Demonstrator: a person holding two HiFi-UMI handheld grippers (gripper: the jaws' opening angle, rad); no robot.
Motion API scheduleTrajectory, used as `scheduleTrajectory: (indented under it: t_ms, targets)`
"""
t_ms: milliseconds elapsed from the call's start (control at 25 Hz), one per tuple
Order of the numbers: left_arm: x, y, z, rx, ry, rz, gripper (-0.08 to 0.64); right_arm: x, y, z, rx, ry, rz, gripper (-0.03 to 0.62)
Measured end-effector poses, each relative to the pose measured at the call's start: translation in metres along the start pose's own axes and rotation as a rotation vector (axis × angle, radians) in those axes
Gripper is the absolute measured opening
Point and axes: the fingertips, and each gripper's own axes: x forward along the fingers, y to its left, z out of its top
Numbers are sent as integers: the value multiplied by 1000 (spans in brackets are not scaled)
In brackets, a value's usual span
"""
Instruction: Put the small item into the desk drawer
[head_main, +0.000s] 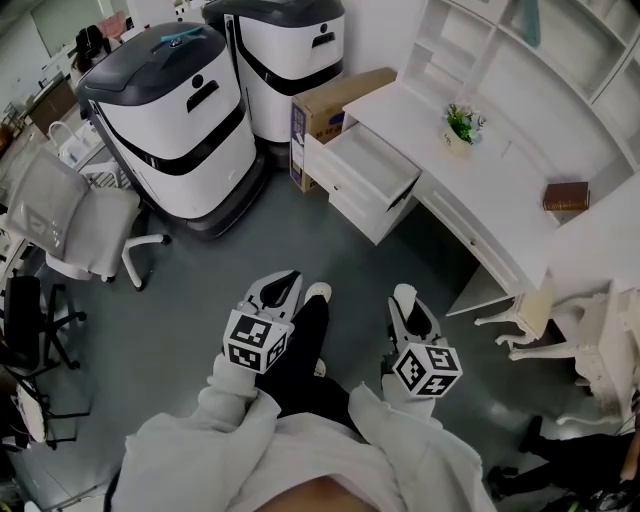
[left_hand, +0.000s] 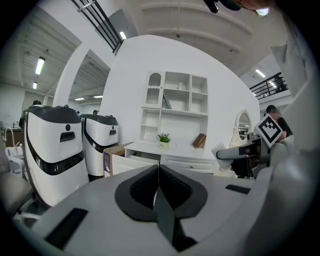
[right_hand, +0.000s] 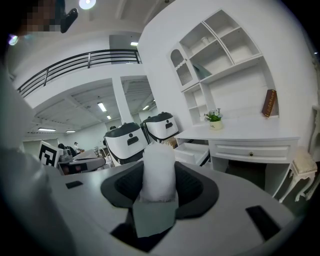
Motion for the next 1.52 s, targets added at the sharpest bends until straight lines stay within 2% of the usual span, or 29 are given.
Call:
scheduleTrajectory:
  t_ms: [360, 1160, 1520]
  targets:
    - [45, 20, 15, -6, 0, 9, 17, 37, -18, 19, 2, 7, 10, 193]
    - [201, 90, 100, 16, -29, -48, 17, 167, -75, 125, 0, -25, -29, 193]
    - [255, 126, 113, 6, -17, -55, 17, 224, -93, 149, 7, -12, -42, 193]
